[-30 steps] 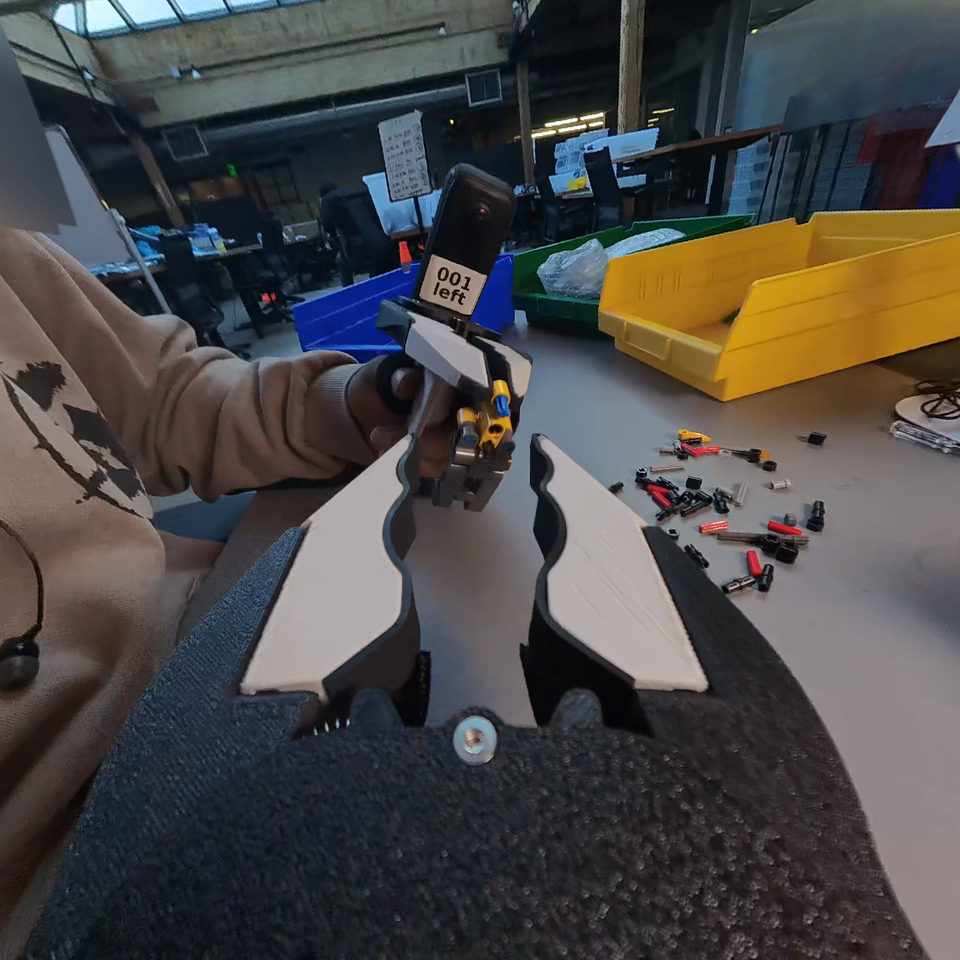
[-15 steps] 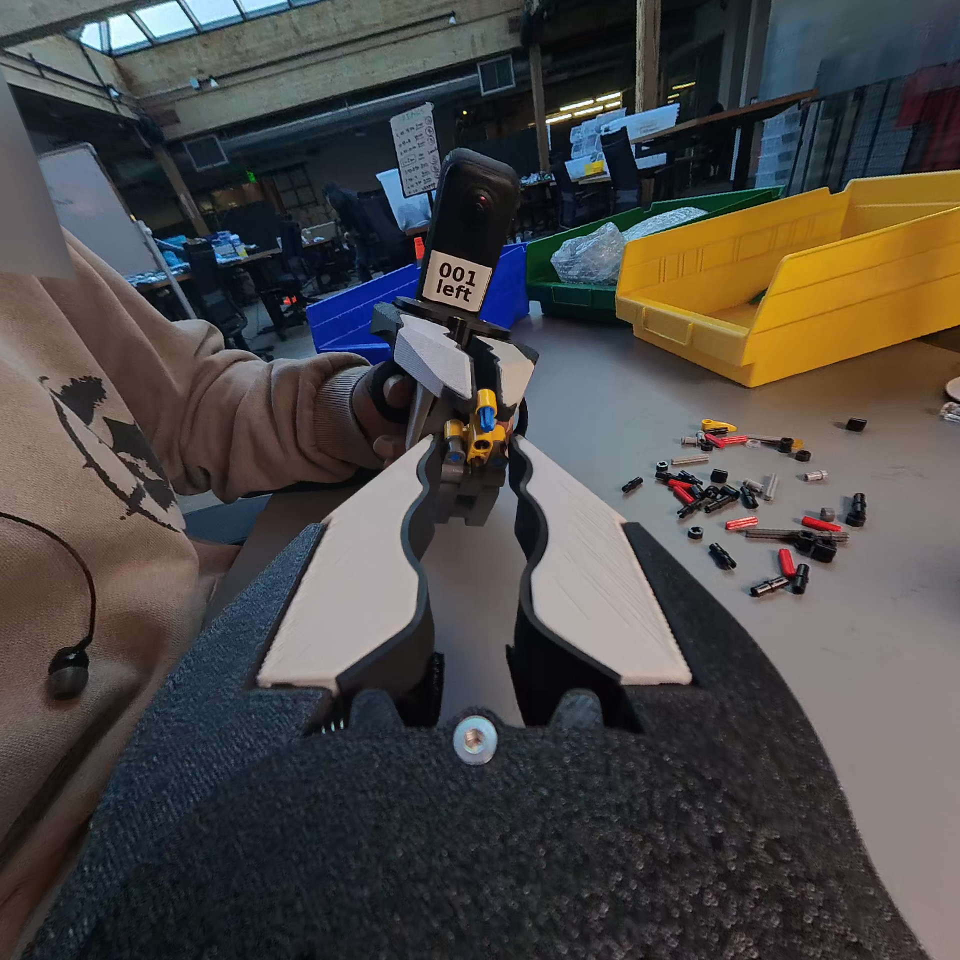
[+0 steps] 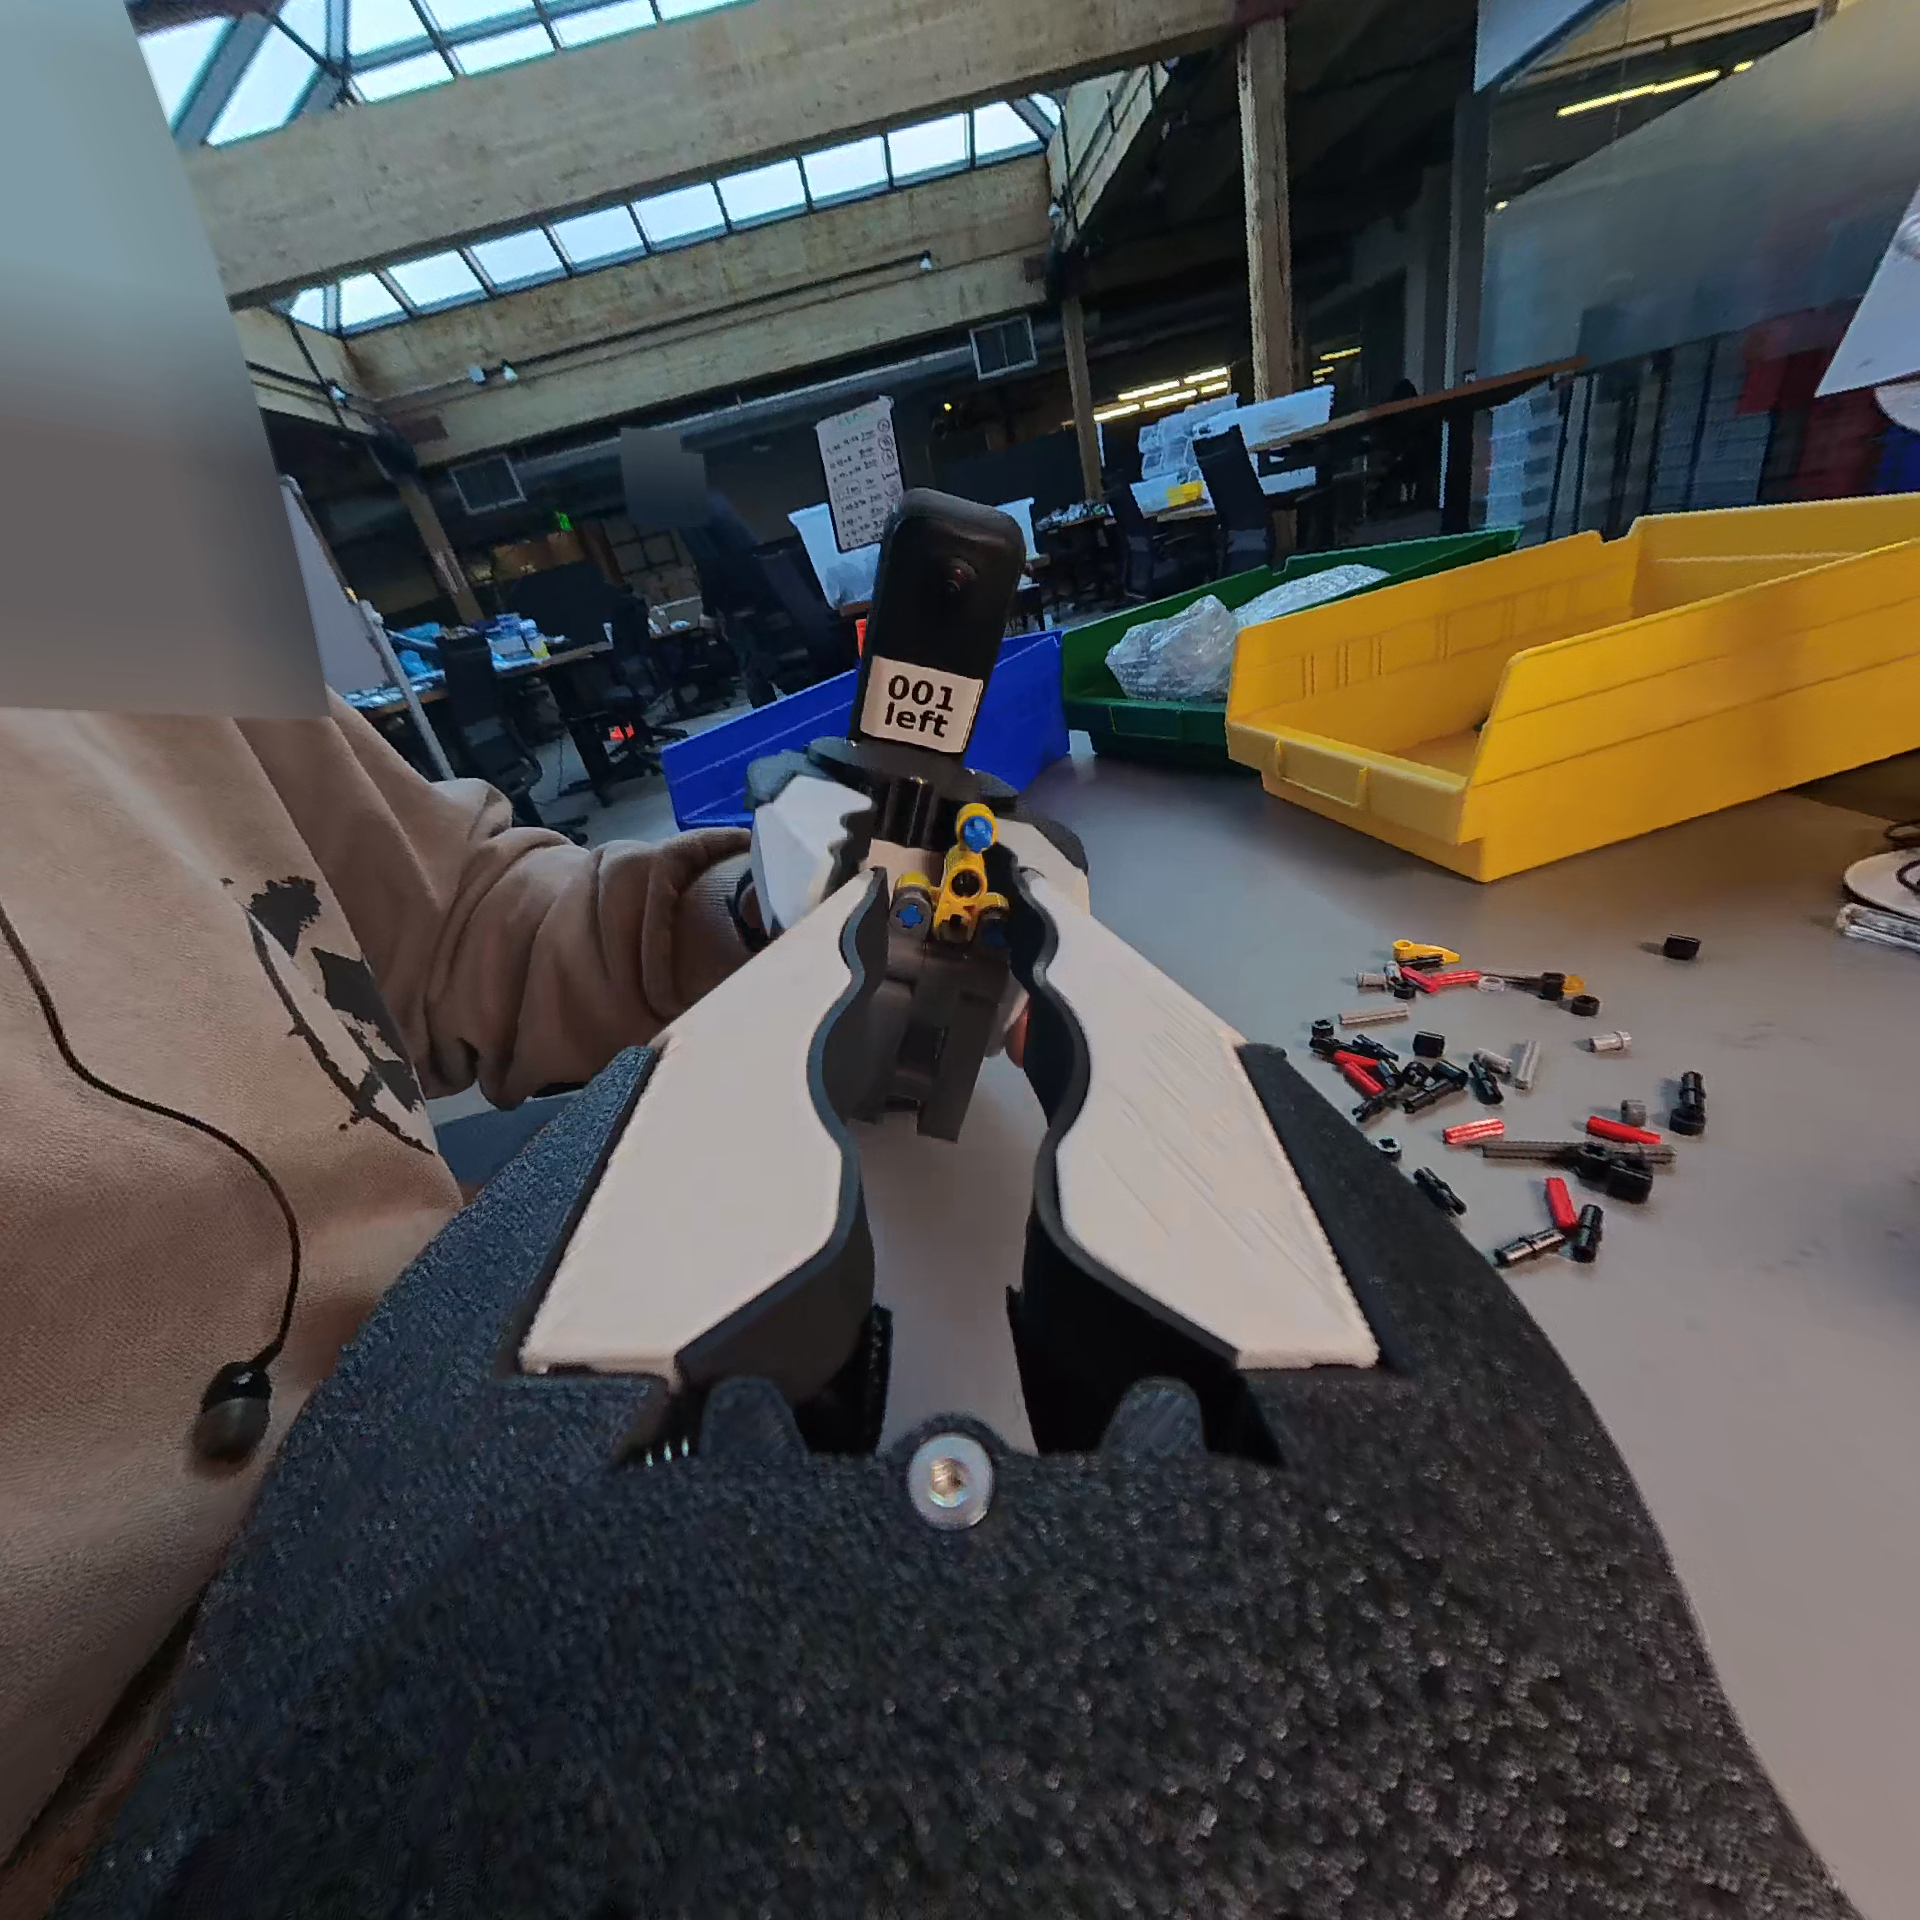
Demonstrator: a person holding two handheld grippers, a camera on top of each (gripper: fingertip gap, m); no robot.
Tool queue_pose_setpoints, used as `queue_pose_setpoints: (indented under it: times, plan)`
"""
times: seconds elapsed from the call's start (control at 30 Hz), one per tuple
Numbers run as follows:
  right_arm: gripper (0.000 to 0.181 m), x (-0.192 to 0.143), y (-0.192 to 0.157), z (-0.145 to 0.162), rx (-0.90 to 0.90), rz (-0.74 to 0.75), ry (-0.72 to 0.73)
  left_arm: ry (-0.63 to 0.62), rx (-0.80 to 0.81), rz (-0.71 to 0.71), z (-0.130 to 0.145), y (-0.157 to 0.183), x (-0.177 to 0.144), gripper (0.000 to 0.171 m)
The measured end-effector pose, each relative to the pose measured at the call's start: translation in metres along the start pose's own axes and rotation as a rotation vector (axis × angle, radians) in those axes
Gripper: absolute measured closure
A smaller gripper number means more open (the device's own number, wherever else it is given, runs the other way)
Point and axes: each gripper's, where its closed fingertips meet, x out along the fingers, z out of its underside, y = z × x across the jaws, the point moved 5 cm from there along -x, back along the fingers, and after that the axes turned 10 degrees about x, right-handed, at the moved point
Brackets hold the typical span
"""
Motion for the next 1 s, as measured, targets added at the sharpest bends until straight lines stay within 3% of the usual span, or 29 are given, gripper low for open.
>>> queue_pose_setpoints:
  times: [0.1, 0.17, 0.23, 0.47, 0.57, 0.73, 0.83, 0.93, 1.0]
  plan:
    - [0.164, 0.003, -0.004, 0.000, -0.002, -0.016, 0.008, -0.055, 0.020, 0.022, 0.006, 0.005, 0.012, 0.126]
    - [0.165, 0.005, -0.005, 0.002, -0.017, -0.018, -0.002, -0.069, 0.030, 0.019, 0.007, 0.006, 0.015, 0.144]
    - [0.165, 0.004, -0.005, 0.002, -0.008, -0.026, 0.000, -0.068, 0.025, 0.020, 0.006, 0.006, 0.013, 0.146]
    - [0.164, -0.003, 0.002, -0.004, 0.065, -0.020, 0.032, -0.093, 0.018, 0.011, 0.009, 0.004, 0.010, 0.146]
    - [0.175, -0.002, 0.001, -0.003, 0.065, -0.028, 0.022, -0.118, 0.027, 0.007, 0.012, 0.005, 0.013, 0.146]
    - [0.177, -0.002, 0.001, -0.002, 0.066, -0.031, 0.016, -0.119, 0.017, 0.009, 0.012, 0.004, 0.013, 0.146]
    - [0.177, -0.003, 0.002, -0.003, 0.073, -0.038, 0.014, -0.109, 0.015, 0.017, 0.011, 0.005, 0.012, 0.146]
    - [0.178, -0.005, 0.004, -0.002, 0.065, -0.028, -0.005, -0.063, 0.047, -0.010, 0.001, 0.004, 0.003, 0.128]
    - [0.178, -0.006, 0.004, 0.000, 0.063, -0.028, -0.027, -0.021, 0.054, -0.009, -0.006, 0.005, -0.005, 0.133]
